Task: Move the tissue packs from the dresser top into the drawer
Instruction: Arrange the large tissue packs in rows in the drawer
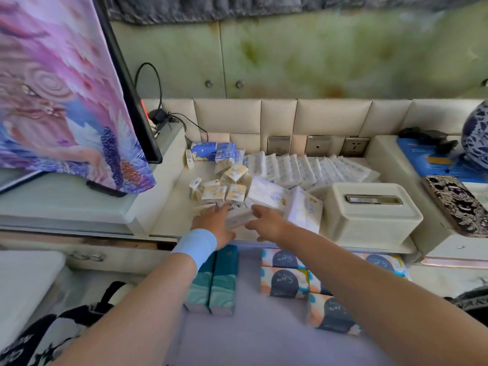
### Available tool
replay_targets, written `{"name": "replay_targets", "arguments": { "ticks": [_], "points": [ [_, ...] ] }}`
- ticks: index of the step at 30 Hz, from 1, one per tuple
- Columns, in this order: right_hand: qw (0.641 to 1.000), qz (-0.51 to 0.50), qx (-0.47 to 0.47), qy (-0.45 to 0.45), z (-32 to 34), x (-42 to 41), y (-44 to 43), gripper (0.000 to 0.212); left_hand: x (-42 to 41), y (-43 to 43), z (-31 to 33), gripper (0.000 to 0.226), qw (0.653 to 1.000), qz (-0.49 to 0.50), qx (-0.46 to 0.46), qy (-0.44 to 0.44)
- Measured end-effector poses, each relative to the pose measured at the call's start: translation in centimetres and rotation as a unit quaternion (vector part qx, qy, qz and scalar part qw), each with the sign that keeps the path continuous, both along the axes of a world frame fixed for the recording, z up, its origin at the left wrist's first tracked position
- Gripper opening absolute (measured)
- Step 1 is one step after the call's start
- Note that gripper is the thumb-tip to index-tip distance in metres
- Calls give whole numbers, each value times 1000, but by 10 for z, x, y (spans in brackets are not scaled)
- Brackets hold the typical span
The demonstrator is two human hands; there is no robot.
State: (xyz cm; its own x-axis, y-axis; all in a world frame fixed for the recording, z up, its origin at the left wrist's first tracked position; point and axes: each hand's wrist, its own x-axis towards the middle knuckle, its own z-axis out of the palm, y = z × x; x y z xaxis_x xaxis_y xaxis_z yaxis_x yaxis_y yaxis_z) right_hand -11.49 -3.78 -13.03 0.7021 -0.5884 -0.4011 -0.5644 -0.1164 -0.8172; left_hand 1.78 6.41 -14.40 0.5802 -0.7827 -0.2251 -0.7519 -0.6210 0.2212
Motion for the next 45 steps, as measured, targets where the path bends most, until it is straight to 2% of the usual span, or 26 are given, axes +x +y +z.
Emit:
{"name": "replay_targets", "arguments": {
  "ticks": [2,4,6,8,13,16,18,20,22,25,28,30,33,35,38,40,42,45],
  "points": [
    [998,-17,49,-27,-2,8,0,46,-1,-2,1,70,991,36,-80,98],
    [995,-38,84,-45,-4,14,-2,46,3,-1,1,70,976,76,-139,149],
    [993,-45,95,-49,-4,18,-3,46,8,2,3,82,965,100,-173,170],
    [990,-43,113,-74,1,19,-2,48,11,8,5,92,961,113,-170,188],
    [980,1,142,-142,14,22,-1,64,5,15,9,106,954,133,-189,193],
    [971,14,159,-178,15,20,0,61,2,17,13,92,932,152,-243,224],
    [967,-2,166,-194,11,16,0,53,2,21,16,71,919,160,-271,237],
    [963,-23,181,-198,7,11,-2,55,2,28,22,54,916,152,-276,247],
    [973,-40,146,-175,3,5,-4,61,3,34,28,52,911,149,-273,270],
    [989,-33,34,-139,3,-4,-6,76,2,42,38,62,904,136,-255,314],
    [988,40,-73,-133,10,-16,-11,91,-2,47,46,61,918,88,-195,333],
    [982,106,-123,-100,22,-27,-11,84,-8,47,50,58,925,55,-180,330],
    [961,194,-195,-5,34,-48,-5,54,-22,44,46,63,935,23,-163,314],
    [942,237,-227,65,36,-64,2,37,-36,43,38,63,951,-15,-99,293],
    [905,297,-252,171,19,-91,14,38,-60,45,20,65,962,-83,32,257],
    [879,319,-283,212,-1,-106,23,37,-75,49,8,82,963,-115,86,227],
    [864,314,-327,219,-23,-118,31,43,-88,51,-3,98,967,-157,118,163],
    [838,300,-414,193,-46,-127,37,52,-103,50,-20,96,963,-203,150,99]
  ]
}}
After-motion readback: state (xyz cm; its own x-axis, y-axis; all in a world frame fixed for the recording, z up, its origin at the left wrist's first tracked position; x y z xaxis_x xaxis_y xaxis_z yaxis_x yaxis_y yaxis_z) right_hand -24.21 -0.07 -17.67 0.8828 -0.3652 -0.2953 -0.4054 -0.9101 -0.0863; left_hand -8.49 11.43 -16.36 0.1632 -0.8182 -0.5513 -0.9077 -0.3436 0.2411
